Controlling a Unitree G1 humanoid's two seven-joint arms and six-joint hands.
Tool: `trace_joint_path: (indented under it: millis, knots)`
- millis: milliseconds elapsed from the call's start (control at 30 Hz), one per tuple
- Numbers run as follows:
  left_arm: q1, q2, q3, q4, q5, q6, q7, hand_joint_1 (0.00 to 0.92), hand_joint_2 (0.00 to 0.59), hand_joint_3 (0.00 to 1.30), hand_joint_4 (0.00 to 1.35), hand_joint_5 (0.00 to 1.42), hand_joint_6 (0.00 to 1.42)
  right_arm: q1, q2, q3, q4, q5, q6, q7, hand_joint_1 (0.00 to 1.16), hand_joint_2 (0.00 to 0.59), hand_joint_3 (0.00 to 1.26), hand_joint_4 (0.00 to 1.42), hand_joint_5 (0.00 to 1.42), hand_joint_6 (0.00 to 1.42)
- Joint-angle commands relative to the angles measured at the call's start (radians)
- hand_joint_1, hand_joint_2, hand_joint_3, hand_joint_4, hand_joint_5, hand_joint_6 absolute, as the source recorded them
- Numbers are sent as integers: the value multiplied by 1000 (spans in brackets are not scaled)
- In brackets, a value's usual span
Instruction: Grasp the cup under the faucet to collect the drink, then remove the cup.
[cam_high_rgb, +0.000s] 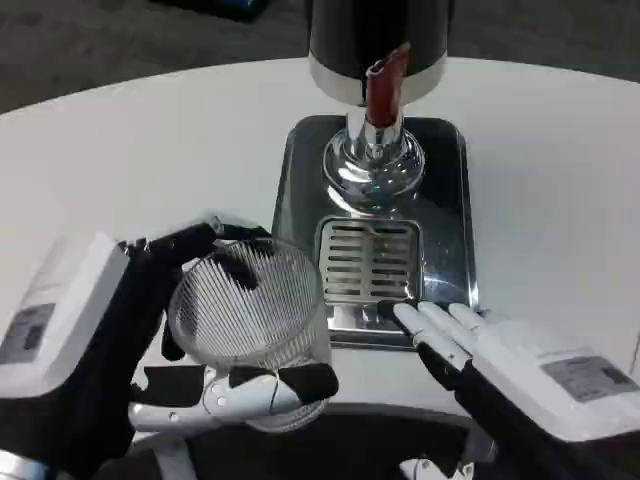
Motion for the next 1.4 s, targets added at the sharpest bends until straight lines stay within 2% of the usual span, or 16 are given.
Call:
trace_joint_path:
  millis: [33,467,800,967,1133,1333,1400]
  knots:
    - [8,2,10,-6,-14,-11,6,699,0,962,1090,1215,1424,11,6,-2,-13,-5,-3,10,443,452,3,0,0,0]
    - [8,2,12,3,-16,-11,8,699,0,962,1090,1215,1424,2,12,-3,-8,-5,1,18,443,452,3,0,0,0]
    - [-26,0,-7,30,-5,-6,11,699,0,962,1090,1215,1424,25,18,-37,-23,15,5,6,443,452,3,0,0,0]
    - [-71,-3,-20,73,9,2,20,699,0,962,1090,1215,1424,48,19,-86,-37,40,-2,-2,443,452,7,0,0,0]
    - [-113,-5,-39,115,29,3,27,699,0,962,1090,1215,1424,70,21,-167,-37,85,-31,-11,446,455,11,0,0,0]
    - [-213,4,-78,228,86,-1,49,699,0,962,1090,1215,1424,117,24,-301,-37,176,-84,-24,450,463,16,0,0,0]
    - [-251,9,-88,267,102,-2,58,699,0,962,1090,1215,1424,142,23,-363,-37,221,-105,-32,452,464,19,0,0,0]
